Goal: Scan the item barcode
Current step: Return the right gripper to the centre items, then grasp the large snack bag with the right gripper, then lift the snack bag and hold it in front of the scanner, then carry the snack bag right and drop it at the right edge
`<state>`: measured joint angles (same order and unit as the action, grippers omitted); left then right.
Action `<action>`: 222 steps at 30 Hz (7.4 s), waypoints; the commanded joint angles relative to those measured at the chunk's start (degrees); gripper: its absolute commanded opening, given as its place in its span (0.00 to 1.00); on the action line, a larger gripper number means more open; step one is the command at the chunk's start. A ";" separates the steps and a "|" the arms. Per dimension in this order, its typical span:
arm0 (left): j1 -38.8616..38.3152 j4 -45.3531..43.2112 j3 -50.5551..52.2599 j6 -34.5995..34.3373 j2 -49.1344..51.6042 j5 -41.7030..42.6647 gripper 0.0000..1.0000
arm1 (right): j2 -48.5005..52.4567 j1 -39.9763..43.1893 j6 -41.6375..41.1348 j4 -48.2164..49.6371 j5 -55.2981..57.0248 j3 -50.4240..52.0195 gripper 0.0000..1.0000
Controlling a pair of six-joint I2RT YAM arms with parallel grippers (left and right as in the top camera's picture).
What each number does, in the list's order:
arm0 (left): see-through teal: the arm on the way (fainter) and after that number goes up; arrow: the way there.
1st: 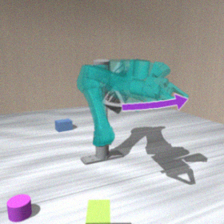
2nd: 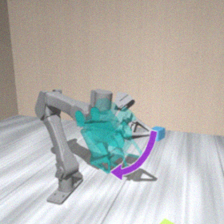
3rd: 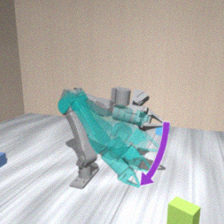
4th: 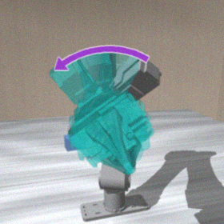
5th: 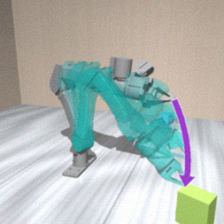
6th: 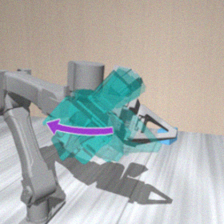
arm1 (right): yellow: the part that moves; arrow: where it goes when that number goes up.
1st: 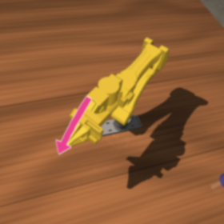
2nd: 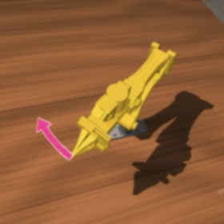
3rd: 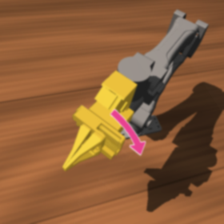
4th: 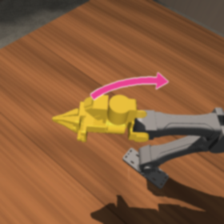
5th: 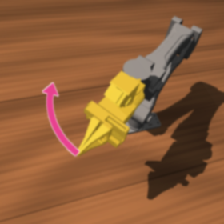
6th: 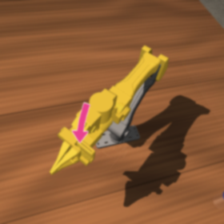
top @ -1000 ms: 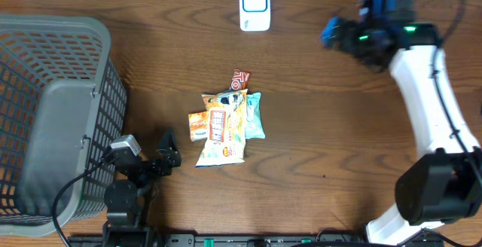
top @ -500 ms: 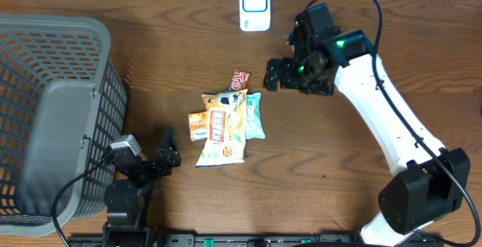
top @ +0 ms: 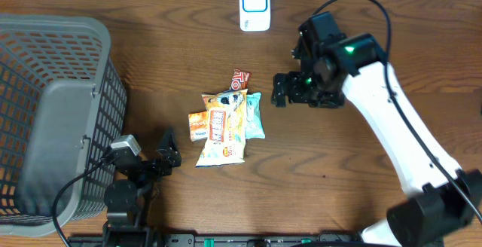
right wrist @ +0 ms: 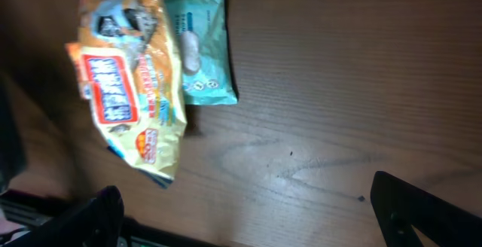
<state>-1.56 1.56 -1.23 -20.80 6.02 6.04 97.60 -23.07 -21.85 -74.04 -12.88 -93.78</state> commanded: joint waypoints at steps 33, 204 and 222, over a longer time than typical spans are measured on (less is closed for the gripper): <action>0.26 1.84 1.01 -0.50 0.00 0.52 0.98 | -40.15 -9.33 -17.99 8.79 13.46 34.82 0.99; 0.26 1.84 1.01 -0.52 0.00 0.52 0.98 | 8.90 16.74 -31.41 49.57 -7.41 5.27 0.01; 0.26 1.84 1.01 -0.52 0.00 0.52 0.98 | 31.19 2.10 -31.19 74.03 21.57 -14.51 0.02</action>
<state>-1.56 1.58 -1.23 -20.82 6.02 6.04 123.31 -20.18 -55.13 -0.58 3.49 -99.22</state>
